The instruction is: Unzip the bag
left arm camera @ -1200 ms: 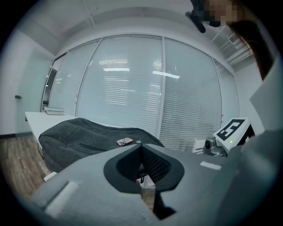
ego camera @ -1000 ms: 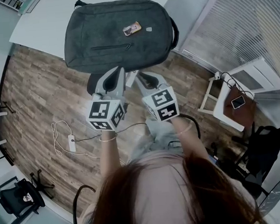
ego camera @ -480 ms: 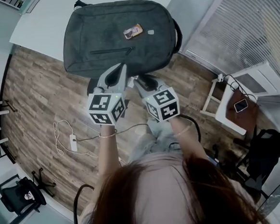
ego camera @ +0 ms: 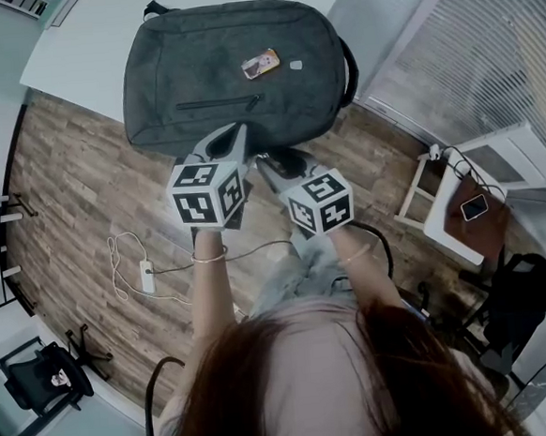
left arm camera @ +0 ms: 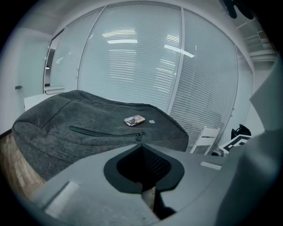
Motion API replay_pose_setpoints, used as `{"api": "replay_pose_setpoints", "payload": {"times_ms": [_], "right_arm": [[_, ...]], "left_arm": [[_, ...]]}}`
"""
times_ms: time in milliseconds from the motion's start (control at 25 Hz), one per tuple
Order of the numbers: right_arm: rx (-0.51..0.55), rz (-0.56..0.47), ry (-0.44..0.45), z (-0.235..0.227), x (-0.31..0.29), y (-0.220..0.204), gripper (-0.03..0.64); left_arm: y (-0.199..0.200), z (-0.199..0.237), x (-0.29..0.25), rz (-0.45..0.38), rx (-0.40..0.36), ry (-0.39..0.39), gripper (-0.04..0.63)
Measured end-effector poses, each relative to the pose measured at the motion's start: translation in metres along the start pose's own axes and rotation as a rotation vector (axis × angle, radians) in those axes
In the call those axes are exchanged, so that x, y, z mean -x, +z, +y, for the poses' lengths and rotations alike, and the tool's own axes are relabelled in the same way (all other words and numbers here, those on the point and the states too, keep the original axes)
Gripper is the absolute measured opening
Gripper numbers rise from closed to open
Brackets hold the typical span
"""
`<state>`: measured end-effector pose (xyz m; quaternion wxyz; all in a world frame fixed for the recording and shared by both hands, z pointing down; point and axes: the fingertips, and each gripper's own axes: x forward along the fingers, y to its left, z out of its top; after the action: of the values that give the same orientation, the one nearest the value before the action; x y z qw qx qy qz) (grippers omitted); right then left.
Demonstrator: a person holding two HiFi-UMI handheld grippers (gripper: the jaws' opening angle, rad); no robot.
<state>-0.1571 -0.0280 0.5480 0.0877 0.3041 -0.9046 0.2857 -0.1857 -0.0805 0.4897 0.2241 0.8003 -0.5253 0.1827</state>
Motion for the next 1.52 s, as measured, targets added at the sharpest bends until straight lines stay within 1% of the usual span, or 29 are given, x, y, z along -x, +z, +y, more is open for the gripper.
{"api": "replay_pose_setpoints", "payload": {"times_ms": [120, 200, 280, 360, 480, 640, 880, 1040, 1120, 1320, 1520], "right_arm": [[-0.039, -0.023, 0.025, 0.002, -0.001, 0.002, 0.114], [-0.046, -0.033, 0.021, 0.002, -0.001, 0.003, 0.109], [-0.035, -0.04, 0.003, 0.001, 0.0, 0.003, 0.074], [-0.008, -0.041, -0.012, 0.002, 0.003, 0.002, 0.057], [0.068, -0.052, -0.034, 0.009, 0.01, 0.003, 0.032], [0.178, -0.07, -0.092, 0.011, 0.016, 0.004, 0.009], [0.411, -0.012, -0.222, 0.013, 0.023, 0.004, 0.008], [0.509, 0.025, -0.294, 0.006, 0.026, 0.005, 0.008], [0.518, 0.038, -0.321, 0.0, 0.029, 0.005, 0.008], [0.529, 0.055, -0.331, -0.009, 0.037, 0.005, 0.008], [0.53, 0.058, -0.368, -0.026, 0.049, 0.006, 0.008]], "left_arm": [[0.0, -0.001, -0.002, 0.013, 0.015, -0.025, 0.008], [0.0, 0.0, -0.002, 0.013, 0.017, -0.029, 0.008], [-0.001, 0.001, -0.002, 0.012, 0.013, -0.026, 0.008], [-0.001, 0.0, -0.002, 0.011, 0.009, -0.022, 0.008], [-0.002, -0.001, 0.0, 0.011, 0.008, -0.021, 0.008], [-0.003, -0.001, -0.001, 0.011, 0.004, -0.017, 0.008], [-0.004, -0.002, 0.0, 0.013, -0.007, -0.006, 0.008], [-0.004, -0.002, -0.001, 0.022, -0.007, -0.007, 0.008], [-0.004, -0.002, -0.001, 0.027, -0.006, -0.012, 0.008], [-0.004, -0.002, 0.0, 0.029, -0.004, -0.01, 0.008], [-0.005, -0.004, -0.001, 0.03, -0.005, -0.008, 0.008]]}}
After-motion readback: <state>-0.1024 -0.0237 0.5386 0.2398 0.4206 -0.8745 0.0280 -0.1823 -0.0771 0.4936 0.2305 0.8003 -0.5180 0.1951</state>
